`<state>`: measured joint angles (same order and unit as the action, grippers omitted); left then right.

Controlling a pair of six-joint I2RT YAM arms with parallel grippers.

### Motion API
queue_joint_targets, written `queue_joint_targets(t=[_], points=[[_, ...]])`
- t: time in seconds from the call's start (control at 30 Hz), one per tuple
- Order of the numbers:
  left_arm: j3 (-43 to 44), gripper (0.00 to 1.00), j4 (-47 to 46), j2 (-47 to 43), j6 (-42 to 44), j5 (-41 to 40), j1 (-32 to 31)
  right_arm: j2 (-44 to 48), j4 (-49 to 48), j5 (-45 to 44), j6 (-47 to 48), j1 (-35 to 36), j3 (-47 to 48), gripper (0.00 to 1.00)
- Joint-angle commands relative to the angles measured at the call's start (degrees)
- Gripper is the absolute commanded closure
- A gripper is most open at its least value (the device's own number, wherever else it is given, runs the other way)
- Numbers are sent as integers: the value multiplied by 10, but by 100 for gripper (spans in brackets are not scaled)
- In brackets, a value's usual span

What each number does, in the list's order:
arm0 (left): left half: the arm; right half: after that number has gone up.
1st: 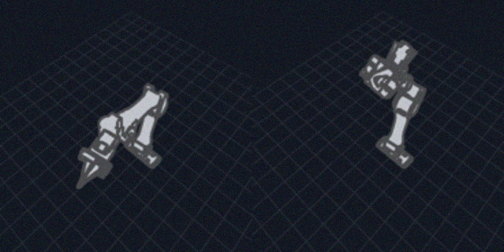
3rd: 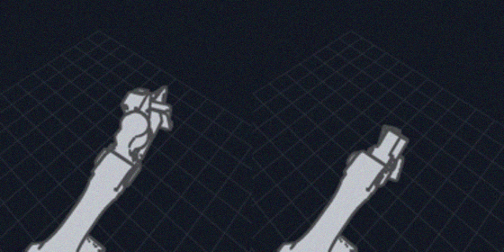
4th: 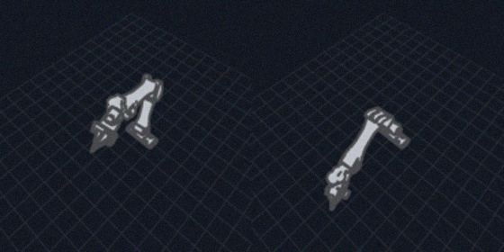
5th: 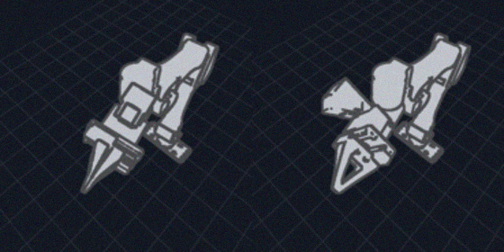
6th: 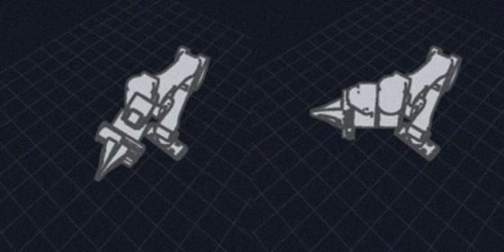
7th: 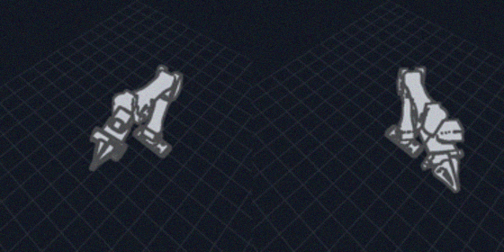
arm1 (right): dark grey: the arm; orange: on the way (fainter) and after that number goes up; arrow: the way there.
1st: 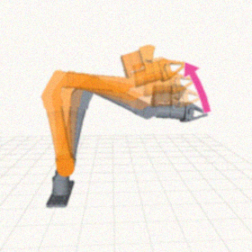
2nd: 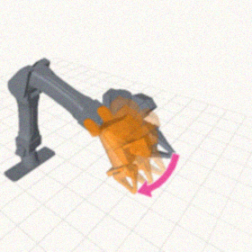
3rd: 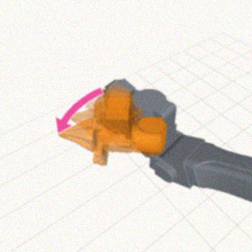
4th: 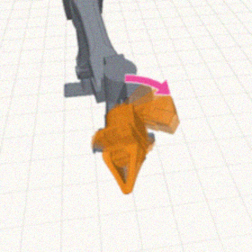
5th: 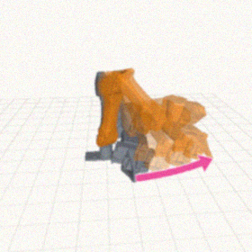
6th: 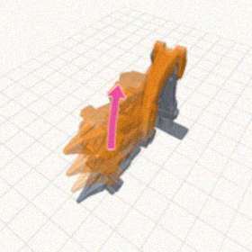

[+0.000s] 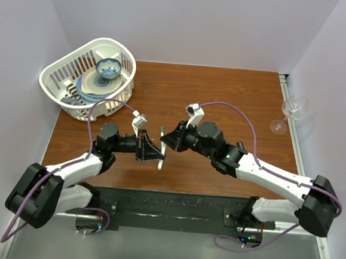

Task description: Insert the pens into the pen caps

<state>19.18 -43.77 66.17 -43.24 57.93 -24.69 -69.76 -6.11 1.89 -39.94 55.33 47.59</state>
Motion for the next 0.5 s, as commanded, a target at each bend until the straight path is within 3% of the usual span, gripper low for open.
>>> queue_joint_targets(t=[0.0, 0.2, 0.33, 0.47], points=[[95, 100, -100, -9, 22, -176, 37, -38, 150, 159, -64, 85, -29, 100], [107, 100, -105, 6, -6, -135, 78, -35, 160, 167, -57, 100, -24, 100], [97, 100, -202, 18, -64, -92, 104, -21, 199, 173, 11, 99, -16, 100], [82, 100, -290, 43, -123, -67, 106, -35, 153, 232, 21, 100, -35, 100]])
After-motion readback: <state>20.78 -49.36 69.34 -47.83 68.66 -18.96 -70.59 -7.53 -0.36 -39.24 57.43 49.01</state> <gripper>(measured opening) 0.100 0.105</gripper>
